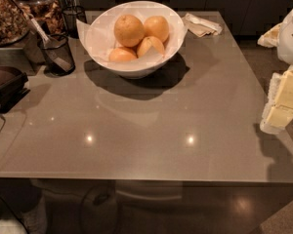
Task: Pick orange from white bowl
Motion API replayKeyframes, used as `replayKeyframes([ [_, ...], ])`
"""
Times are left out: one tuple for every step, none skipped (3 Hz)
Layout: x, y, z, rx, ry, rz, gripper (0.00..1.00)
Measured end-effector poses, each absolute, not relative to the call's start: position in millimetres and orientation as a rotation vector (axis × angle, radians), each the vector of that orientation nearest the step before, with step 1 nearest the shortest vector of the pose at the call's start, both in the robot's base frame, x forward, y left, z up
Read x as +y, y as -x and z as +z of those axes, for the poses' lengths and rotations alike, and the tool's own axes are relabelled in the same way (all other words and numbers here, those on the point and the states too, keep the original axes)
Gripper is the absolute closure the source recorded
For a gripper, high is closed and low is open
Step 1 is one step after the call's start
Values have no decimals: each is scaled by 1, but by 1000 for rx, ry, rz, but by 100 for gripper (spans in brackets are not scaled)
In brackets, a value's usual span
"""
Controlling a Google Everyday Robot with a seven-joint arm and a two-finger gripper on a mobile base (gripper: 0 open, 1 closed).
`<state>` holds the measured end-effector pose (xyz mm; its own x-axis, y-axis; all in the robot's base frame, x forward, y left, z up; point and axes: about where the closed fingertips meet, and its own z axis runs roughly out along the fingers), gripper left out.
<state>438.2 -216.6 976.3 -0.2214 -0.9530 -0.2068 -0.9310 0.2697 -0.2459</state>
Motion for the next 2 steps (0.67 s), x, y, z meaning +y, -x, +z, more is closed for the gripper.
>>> replayKeyframes([
  [-217,-438,976,2232,1724,-99,0],
  [-203,-450,982,2223,1568,-68,0],
])
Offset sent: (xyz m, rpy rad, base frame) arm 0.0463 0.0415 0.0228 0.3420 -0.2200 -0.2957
